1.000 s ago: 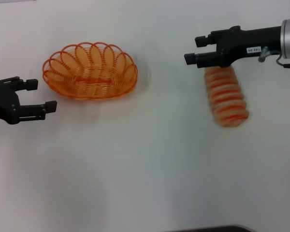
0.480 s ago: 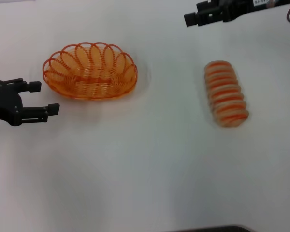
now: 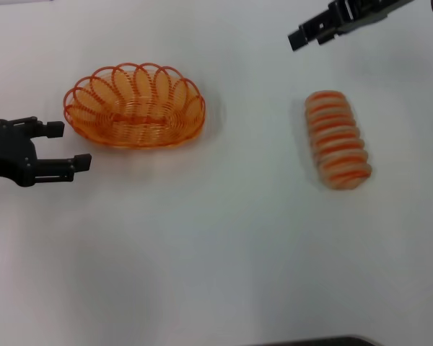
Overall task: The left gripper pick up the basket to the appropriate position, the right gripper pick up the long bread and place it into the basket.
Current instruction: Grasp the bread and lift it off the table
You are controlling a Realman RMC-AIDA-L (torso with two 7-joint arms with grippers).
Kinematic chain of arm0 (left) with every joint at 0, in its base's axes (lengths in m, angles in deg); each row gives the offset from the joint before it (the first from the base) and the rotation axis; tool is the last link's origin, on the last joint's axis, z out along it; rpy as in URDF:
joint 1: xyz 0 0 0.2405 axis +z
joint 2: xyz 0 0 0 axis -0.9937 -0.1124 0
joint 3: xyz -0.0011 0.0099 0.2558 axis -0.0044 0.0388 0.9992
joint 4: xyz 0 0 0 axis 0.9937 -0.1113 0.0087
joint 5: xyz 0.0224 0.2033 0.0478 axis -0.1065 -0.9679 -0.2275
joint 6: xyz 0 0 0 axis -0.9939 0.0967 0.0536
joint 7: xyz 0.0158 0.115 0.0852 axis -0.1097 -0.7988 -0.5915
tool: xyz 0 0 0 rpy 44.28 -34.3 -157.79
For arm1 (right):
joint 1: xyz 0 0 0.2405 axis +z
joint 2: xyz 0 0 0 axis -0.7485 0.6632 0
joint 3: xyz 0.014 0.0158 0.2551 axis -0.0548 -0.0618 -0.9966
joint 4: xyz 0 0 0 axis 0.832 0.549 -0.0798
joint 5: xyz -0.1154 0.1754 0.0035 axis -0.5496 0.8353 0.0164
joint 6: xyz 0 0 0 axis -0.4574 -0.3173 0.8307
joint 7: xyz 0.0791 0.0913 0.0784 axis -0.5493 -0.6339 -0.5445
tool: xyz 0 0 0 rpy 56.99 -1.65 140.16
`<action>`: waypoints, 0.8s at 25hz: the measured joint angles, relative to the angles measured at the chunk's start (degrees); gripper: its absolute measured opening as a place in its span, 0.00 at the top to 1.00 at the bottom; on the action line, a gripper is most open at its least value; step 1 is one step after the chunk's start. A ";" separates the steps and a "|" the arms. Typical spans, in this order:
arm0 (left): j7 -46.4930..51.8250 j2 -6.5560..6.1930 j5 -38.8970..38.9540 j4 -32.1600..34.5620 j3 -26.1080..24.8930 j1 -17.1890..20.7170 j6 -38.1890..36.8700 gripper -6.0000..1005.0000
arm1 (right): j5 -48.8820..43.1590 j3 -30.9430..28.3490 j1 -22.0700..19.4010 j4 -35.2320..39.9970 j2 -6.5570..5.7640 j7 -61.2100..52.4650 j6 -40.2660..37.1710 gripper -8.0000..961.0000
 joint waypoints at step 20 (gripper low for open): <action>2.84 -0.21 -0.25 2.85 1.16 -0.44 -4.44 0.15 | -22.76 8.96 8.50 -0.89 3.77 -16.91 -3.87 0.28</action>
